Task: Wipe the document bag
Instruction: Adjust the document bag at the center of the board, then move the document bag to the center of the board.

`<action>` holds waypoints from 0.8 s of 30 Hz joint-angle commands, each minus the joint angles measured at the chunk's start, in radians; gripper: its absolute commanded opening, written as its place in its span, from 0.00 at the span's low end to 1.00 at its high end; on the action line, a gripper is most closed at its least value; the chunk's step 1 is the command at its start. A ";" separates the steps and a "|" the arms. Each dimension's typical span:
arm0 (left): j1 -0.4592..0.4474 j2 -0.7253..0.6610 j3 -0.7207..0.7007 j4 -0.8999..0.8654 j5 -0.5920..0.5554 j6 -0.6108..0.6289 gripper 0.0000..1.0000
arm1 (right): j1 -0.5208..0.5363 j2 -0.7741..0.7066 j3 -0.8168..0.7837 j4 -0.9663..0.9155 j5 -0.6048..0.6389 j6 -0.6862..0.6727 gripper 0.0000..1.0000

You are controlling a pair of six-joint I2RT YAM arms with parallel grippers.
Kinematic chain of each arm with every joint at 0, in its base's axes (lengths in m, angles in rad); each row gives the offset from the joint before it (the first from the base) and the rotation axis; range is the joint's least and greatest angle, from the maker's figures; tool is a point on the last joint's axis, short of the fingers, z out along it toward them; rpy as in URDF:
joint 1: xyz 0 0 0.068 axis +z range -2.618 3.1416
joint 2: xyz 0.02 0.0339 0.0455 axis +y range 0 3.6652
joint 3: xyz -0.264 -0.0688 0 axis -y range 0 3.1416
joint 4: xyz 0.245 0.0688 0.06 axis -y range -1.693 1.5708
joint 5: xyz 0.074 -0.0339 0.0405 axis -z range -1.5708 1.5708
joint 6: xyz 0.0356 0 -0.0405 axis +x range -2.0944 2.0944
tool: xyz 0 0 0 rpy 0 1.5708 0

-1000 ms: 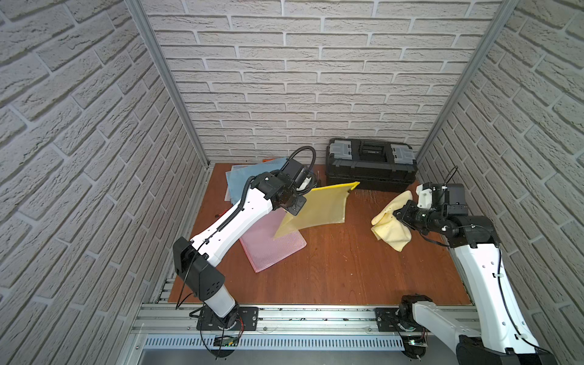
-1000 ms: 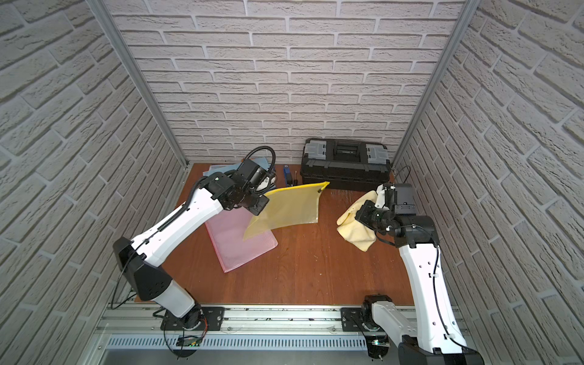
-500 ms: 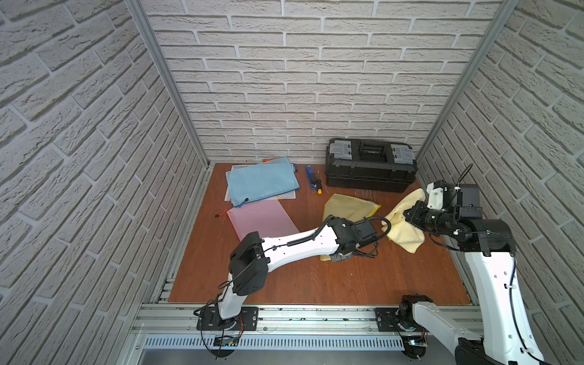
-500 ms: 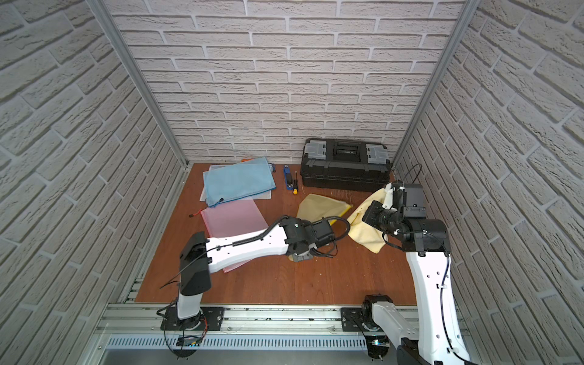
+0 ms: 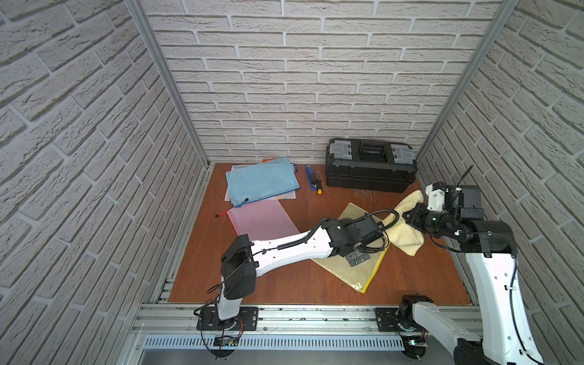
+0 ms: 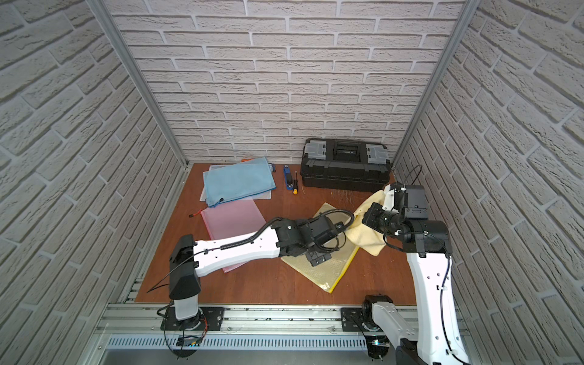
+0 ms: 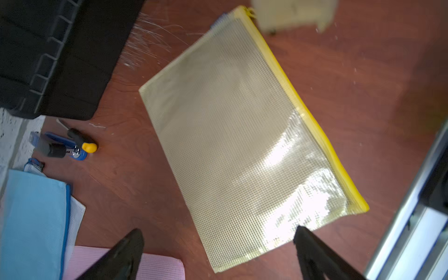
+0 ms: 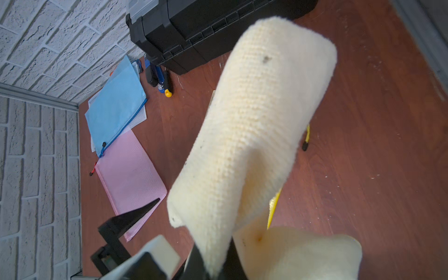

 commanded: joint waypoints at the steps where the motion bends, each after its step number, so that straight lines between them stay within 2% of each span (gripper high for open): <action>1: 0.156 -0.142 -0.146 0.093 0.087 -0.193 0.92 | 0.000 0.030 -0.082 0.120 -0.146 0.025 0.02; 2: 0.211 -0.178 -0.208 0.126 0.155 -0.245 0.85 | 0.011 0.040 -0.107 0.148 -0.173 0.037 0.02; 4: 0.285 -0.227 -0.311 0.199 0.270 -0.320 0.64 | 0.053 0.065 -0.130 0.167 -0.163 0.038 0.02; 5: 0.303 -0.242 -0.356 0.232 0.312 -0.343 0.48 | 0.082 0.078 -0.145 0.174 -0.141 0.040 0.02; 6: 0.307 -0.249 -0.388 0.252 0.332 -0.351 0.34 | 0.116 0.092 -0.163 0.184 -0.129 0.040 0.02; 8: 0.296 -0.236 -0.415 0.255 0.346 -0.357 0.14 | 0.188 0.126 -0.197 0.204 -0.130 0.043 0.02; 10: 0.284 -0.210 -0.435 0.252 0.375 -0.370 0.03 | 0.263 0.169 -0.246 0.225 -0.128 0.054 0.02; 13: 0.271 -0.190 -0.492 0.310 0.435 -0.413 0.00 | 0.334 0.244 -0.329 0.250 -0.131 0.065 0.02; 17: 0.263 -0.179 -0.546 0.386 0.486 -0.461 0.00 | 0.353 0.307 -0.459 0.345 -0.083 0.108 0.02; 24: 0.265 -0.086 -0.549 0.394 0.512 -0.468 0.00 | 0.352 0.525 -0.445 0.488 -0.094 0.119 0.02</action>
